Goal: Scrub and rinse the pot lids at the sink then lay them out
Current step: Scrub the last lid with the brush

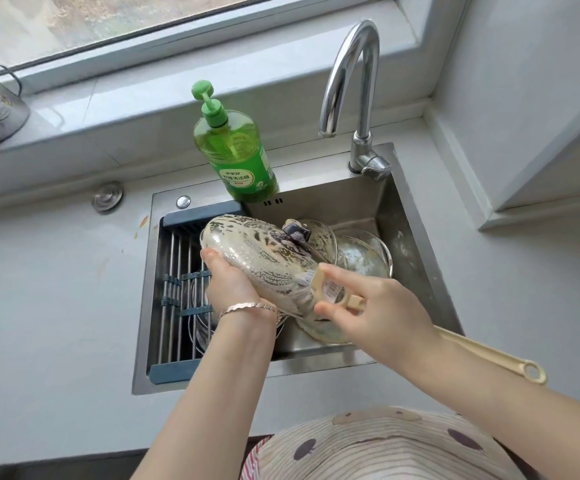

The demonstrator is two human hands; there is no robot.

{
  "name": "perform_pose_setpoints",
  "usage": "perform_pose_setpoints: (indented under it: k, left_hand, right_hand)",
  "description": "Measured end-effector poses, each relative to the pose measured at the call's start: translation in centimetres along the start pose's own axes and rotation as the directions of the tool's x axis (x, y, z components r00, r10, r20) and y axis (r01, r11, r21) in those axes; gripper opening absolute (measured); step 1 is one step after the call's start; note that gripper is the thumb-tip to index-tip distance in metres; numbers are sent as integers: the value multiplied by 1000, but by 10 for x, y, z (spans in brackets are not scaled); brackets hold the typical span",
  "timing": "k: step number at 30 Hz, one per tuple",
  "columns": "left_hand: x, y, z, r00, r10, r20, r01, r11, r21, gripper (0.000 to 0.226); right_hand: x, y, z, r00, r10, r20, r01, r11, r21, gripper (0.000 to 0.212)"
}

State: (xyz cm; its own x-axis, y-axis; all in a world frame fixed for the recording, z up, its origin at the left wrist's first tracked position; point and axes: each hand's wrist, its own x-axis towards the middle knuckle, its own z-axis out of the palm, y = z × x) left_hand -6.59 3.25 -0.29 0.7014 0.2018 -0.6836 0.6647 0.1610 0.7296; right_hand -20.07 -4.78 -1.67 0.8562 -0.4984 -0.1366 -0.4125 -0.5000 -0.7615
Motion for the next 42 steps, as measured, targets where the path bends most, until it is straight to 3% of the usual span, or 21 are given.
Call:
perform_pose_setpoints:
  k: [4, 9, 15, 18, 20, 22, 25, 30, 32, 34, 38, 42]
  left_hand:
    - [0, 11, 5, 999, -34, 21, 36, 997, -71, 41]
    - [7, 16, -1, 989, -40, 142, 63, 984, -164, 45]
    - [9, 21, 2, 990, -41, 136, 62, 986, -157, 54]
    - [6, 16, -2, 979, -73, 190, 96, 988, -119, 54]
    - [1, 9, -4, 975, -68, 210, 88, 992, -88, 48]
    - [-1, 7, -7, 970, -58, 238, 71, 996, -49, 46]
    - [-2, 8, -13, 956, -39, 290, 42, 999, -1, 43]
    - [-12, -3, -18, 918, -18, 397, -1, 999, 48, 42]
    - [-11, -5, -16, 924, -37, 381, 18, 998, 54, 44]
    - [-9, -4, -16, 932, -45, 360, 33, 999, 41, 39]
    - [-3, -7, -20, 943, -50, 329, 39, 998, 39, 41]
    - [6, -10, -22, 952, -112, 283, 107, 994, 36, 50]
  right_hand:
    - [-7, -16, 1, 992, -103, -67, 105, 994, 20, 52]
    - [9, 33, -9, 972, 236, -5, -228, 945, 235, 47]
    - [-7, 23, -4, 984, 153, 93, -177, 907, 382, 44]
    - [9, 41, -11, 964, 260, 59, -263, 891, 371, 42]
    - [23, 48, -13, 949, 308, 70, -311, 875, 371, 31]
    - [25, 41, -12, 962, 256, 93, -272, 883, 382, 20]
    - [17, 29, -17, 974, 167, 156, -218, 881, 420, 24]
    - [28, 44, -28, 953, 285, 104, -303, 874, 380, 37]
    - [24, 35, -24, 966, 231, 115, -258, 887, 384, 29]
    - [19, 31, -20, 968, 217, 122, -249, 879, 408, 36]
    - [27, 43, -17, 938, 323, 126, -346, 858, 380, 47]
    - [9, 31, -9, 969, 174, 173, -232, 878, 418, 42]
